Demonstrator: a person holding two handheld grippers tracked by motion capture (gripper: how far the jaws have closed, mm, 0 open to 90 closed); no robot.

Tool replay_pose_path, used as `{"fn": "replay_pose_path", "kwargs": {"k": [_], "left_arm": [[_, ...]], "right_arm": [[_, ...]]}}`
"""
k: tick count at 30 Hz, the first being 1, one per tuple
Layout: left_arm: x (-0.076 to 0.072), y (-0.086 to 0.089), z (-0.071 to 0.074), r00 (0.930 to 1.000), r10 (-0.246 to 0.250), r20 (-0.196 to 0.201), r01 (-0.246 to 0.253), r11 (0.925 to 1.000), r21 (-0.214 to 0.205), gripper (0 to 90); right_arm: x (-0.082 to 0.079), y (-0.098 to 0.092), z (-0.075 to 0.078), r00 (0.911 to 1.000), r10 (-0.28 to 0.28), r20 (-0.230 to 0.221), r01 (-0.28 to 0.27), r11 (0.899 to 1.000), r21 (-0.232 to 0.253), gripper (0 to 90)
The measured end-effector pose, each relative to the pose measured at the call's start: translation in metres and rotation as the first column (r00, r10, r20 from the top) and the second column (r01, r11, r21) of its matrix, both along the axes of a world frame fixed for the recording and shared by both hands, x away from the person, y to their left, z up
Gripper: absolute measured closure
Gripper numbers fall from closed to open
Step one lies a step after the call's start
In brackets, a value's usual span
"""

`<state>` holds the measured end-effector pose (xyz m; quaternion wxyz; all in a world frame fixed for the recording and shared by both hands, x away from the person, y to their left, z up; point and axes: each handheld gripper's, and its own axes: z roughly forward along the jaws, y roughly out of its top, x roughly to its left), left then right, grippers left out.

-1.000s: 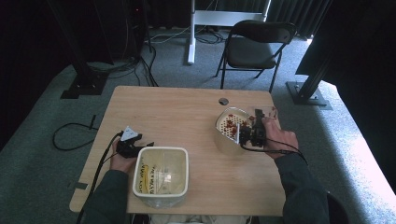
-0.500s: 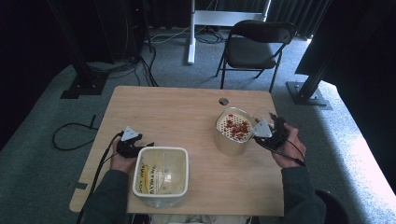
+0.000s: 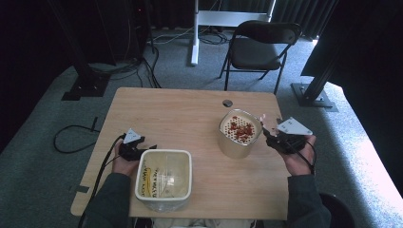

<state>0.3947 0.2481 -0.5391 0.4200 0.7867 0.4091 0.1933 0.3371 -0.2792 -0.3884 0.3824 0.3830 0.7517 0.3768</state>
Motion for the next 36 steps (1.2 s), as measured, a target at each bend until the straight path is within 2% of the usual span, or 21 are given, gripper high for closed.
{"fn": "replay_pose_path", "kwargs": {"k": [3, 9, 15, 16, 27, 36], "left_arm": [[0.0, 0.0, 0.0, 1.0, -0.001, 0.0, 0.001, 1.0, 0.002, 28.1], [0.0, 0.0, 0.0, 1.0, -0.002, -0.001, 0.002, 1.0, 0.004, 28.1], [0.0, 0.0, 0.0, 1.0, -0.001, -0.001, 0.001, 1.0, 0.003, 28.1], [0.0, 0.0, 0.0, 1.0, 0.0, -0.003, 0.0, 1.0, 0.001, 28.1], [0.0, 0.0, 0.0, 1.0, 0.001, 0.0, -0.001, 1.0, 0.006, 28.1], [0.0, 0.0, 0.0, 1.0, 0.003, 0.0, -0.003, 1.0, 0.007, 28.1]], "right_arm": [[-0.004, -0.001, 0.003, 0.9996, 0.027, -0.007, -0.026, 0.999, 0.042, 40.2], [-0.015, 0.011, 0.007, 0.9967, 0.081, -0.001, -0.081, 0.996, 0.025, 40.1], [-0.022, 0.023, 0.011, 0.9907, 0.136, 0.004, -0.136, 0.99, 0.021, 39.9], [-0.023, 0.028, 0.012, 0.9873, 0.159, 0.006, -0.159, 0.987, 0.022, 39.8], [-0.018, 0.042, 0.007, 0.9724, 0.233, -0.011, -0.231, 0.968, 0.094, 39.7], [-0.014, 0.054, 0.006, 0.9631, 0.268, -0.021, -0.265, 0.959, 0.1, 39.6]]}}
